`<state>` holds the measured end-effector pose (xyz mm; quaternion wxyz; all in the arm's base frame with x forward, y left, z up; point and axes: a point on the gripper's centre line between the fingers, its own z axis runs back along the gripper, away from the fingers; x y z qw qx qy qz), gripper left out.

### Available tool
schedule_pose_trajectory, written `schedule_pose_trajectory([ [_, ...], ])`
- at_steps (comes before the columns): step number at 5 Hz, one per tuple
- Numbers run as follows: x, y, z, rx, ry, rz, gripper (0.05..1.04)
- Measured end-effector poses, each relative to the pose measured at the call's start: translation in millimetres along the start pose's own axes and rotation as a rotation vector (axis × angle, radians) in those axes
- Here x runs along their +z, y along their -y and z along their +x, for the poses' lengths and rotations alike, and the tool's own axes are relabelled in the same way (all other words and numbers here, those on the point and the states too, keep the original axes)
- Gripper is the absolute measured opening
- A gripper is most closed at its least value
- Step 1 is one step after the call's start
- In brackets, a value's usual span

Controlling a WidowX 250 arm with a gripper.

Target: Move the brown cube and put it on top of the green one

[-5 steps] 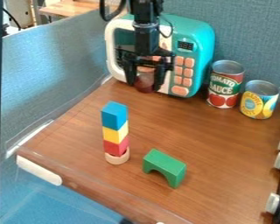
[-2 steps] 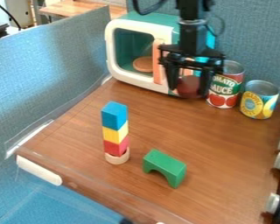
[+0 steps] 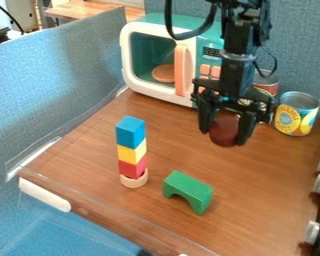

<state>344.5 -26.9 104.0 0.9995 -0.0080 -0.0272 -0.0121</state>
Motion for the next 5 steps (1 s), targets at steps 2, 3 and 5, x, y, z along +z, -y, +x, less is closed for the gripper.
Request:
schedule_pose_trajectory([
  [2,-20.9,8.2,-38.3,-0.016,-0.096,-0.006,0.788],
  [3,-24.0,0.9,-49.4,0.003,-0.117,0.001,0.788],
  [5,-28.3,-10.1,-54.7,0.029,-0.116,-0.018,0.788],
])
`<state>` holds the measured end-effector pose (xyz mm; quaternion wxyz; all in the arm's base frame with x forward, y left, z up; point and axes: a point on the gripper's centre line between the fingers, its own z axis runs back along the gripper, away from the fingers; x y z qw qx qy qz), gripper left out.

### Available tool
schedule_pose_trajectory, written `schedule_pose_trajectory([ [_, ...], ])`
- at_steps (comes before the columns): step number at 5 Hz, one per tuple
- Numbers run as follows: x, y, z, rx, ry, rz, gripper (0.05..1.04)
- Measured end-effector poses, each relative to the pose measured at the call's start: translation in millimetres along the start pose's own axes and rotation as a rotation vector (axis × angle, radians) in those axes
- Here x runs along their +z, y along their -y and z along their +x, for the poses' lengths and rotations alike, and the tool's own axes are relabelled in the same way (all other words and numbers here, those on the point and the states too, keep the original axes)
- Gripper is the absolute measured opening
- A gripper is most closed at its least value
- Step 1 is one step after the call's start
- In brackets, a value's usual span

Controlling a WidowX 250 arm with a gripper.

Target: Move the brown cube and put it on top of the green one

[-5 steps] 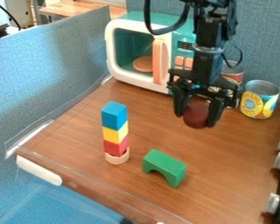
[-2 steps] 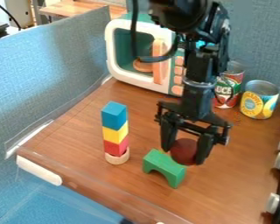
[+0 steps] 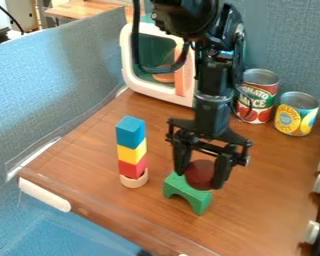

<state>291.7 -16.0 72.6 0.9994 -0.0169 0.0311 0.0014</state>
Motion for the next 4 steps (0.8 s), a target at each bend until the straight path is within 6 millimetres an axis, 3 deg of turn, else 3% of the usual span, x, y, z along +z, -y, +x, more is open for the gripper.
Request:
schedule_pose_trajectory([
  [4,-25.0,-18.3,3.1,0.017,-0.054,-0.017,0.788],
])
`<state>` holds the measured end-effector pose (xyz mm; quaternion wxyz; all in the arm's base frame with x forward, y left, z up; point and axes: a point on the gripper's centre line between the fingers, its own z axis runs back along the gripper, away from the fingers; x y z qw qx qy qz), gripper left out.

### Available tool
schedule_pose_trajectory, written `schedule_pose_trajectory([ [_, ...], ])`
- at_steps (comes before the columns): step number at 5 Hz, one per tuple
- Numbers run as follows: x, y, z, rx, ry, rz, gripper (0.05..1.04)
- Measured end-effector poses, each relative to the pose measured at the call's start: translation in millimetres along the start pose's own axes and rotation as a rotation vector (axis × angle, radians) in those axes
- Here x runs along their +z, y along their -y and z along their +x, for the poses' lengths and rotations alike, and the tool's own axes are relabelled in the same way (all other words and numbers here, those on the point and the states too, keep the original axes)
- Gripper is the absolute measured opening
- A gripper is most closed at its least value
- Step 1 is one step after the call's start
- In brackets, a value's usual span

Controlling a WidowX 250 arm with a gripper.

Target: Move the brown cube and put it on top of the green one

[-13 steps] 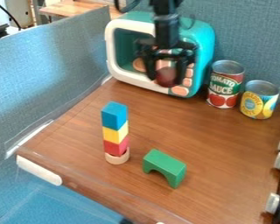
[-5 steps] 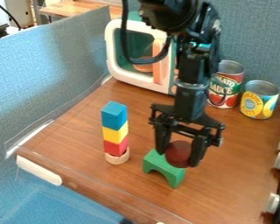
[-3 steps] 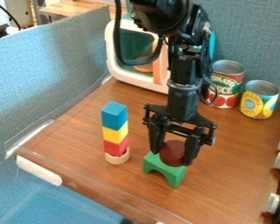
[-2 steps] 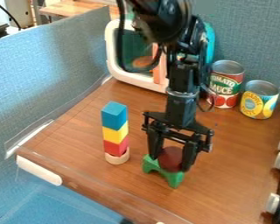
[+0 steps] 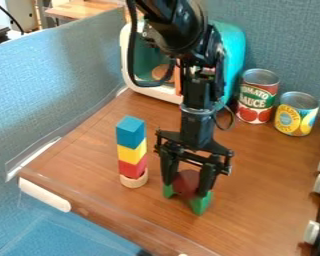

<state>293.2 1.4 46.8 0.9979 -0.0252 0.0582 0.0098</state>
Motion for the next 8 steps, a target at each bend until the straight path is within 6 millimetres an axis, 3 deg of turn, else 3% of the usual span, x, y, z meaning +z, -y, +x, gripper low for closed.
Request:
schedule_pose_trajectory([
  [5,-5.6,-7.2,14.4,0.018,0.007,0.008,0.788],
  [6,-6.7,-7.1,17.3,0.017,0.0,0.006,0.844],
  [7,-7.2,-6.4,16.8,0.009,-0.012,0.002,1.008],
  [8,-7.3,-5.3,17.1,0.002,-0.01,-0.002,1.005],
])
